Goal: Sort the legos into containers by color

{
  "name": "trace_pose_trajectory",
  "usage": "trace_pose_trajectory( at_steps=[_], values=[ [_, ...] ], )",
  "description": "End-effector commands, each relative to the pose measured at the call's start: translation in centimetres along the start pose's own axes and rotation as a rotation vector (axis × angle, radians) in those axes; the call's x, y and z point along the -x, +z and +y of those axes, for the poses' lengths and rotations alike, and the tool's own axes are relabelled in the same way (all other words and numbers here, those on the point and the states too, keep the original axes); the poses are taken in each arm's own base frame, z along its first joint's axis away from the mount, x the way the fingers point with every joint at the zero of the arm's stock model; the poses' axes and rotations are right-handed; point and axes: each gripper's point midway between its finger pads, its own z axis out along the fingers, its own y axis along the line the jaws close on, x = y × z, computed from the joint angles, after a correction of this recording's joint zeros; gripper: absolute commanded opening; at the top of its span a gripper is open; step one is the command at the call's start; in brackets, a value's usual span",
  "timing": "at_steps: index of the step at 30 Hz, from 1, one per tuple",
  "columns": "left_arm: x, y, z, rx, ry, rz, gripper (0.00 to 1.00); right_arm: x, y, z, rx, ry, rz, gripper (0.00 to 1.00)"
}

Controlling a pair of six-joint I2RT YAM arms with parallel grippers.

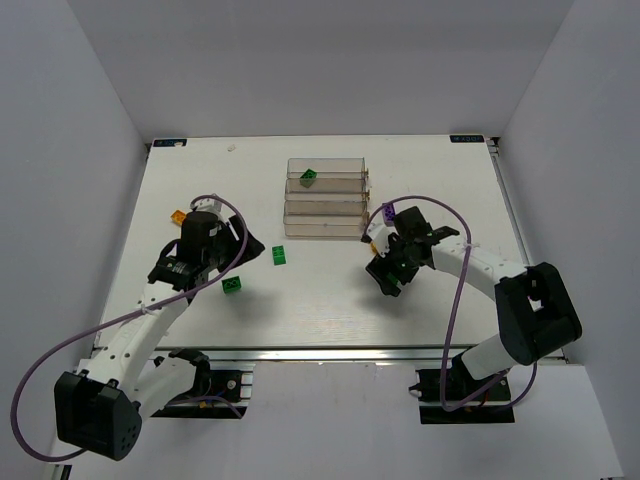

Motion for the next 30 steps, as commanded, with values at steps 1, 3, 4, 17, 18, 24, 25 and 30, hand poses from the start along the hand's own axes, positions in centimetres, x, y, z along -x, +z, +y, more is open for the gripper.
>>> trace_pose_trajectory(
  at_steps=[1,3,4,17,18,24,25,30],
  values=[
    [1.2,-0.5,-1.5,-0.054,0.0,-0.034,0.72,1.1,0.8,-0.9,-0.034,0.014,-0.056,0.84],
    [1.2,-0.6,-1.5,-0.052,-0.003,-0.034,0.72,1.1,1.1,-1.0,-0.039,0.007,-0.068,0.82],
    [1.1,-0.6,-1.5,-0.05,-0.003,-0.033,0.72,0.9,1.2,-1.0,-0.04,0.002,-0.07,0.8],
    [1.3,-0.2,-2.2,-0.08,-0.001,-0.024,0.72,0.1,1.5,-0.5,-0.031,-0.032,-0.092,0.64],
    [1.5,-0.1,-2.4,-0.088,0.0,-0.027,0.72,0.2,1.6,-0.3,-0.025,-0.04,-0.096,0.62],
    [2.1,-0.2,-4.3,-0.171,-0.021,-0.034,0.73,0.4,1.4,0.0,-0.002,-0.076,-0.106,0.38],
    [2.3,-0.3,-4.6,-0.185,-0.028,-0.038,0.73,0.4,1.3,0.2,0.009,-0.087,-0.107,0.35],
    [2.5,-0.1,-8.4,-0.354,-0.07,0.008,0.73,2.1,-0.5,1.7,0.096,-0.169,-0.178,0.13]
  ],
)
